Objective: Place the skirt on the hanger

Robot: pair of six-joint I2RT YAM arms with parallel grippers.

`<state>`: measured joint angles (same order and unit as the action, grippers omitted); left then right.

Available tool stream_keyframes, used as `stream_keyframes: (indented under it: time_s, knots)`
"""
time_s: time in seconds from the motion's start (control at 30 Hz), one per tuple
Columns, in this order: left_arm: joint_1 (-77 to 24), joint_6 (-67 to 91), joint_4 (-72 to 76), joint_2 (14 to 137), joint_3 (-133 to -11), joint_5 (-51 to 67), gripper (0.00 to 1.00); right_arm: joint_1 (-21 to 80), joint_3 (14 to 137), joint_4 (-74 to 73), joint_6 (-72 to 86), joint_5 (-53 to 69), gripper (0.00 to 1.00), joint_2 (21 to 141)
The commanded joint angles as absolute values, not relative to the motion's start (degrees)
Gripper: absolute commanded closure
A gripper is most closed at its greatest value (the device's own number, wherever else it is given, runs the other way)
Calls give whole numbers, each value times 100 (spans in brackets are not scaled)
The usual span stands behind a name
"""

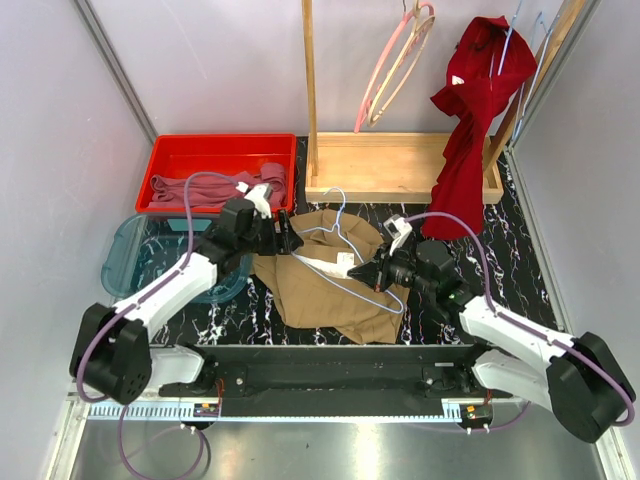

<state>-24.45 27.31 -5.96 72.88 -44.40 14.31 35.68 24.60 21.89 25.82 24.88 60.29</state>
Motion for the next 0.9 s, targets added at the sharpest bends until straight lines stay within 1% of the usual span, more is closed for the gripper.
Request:
stream_keyframes:
  time_s: [0.0, 0.1, 0.23, 0.33, 0.43, 0.47, 0.53, 0.57, 0.63, 0.87]
  knots:
    - [-2452, 2435, -1300, 6716, -4983, 809, 21, 3647, 2347, 2707, 2558, 2364, 100, 5635]
    - [-2452, 2373, -1450, 6390, -5168, 843, 13, 3648, 2285, 2689, 2523, 2338, 100, 5362]
    - [-2452, 2294, -1441, 6039, -5387, 1212, 9, 3656, 2171, 2716, 2514, 2329, 100, 4940]
    - [-2452, 2075, -1380, 5933, -5510, 1730, 6, 3648, 2171, 2672, 2505, 2443, 100, 4685]
    - [-2452, 1785, -1170, 5941, -5563, 2652, 4, 3656, 2232, 2602, 2522, 2724, 100, 4536]
    - [-2452, 1628, -1099, 5959, -5590, 3289, 3, 3656, 2293, 2523, 2540, 2907, 100, 4509]
    - [-2452, 1495, -1029, 6020, -5625, 3934, 3, 3656, 2364, 2452, 2540, 3101, 100, 4500]
    - [-2452, 1442, -907, 6029, -5625, 4451, 2, 3656, 2416, 2409, 2549, 3329, 100, 4509]
    - [-2452, 1476, -722, 6047, -5511, 5093, 2, 3656, 2469, 2400, 2566, 3698, 100, 4561]
    - [-2619, 2635, 1711, 6012, -4519, 5984, 2, 3647, 2716, 2215, 2566, 4394, 100, 4711]
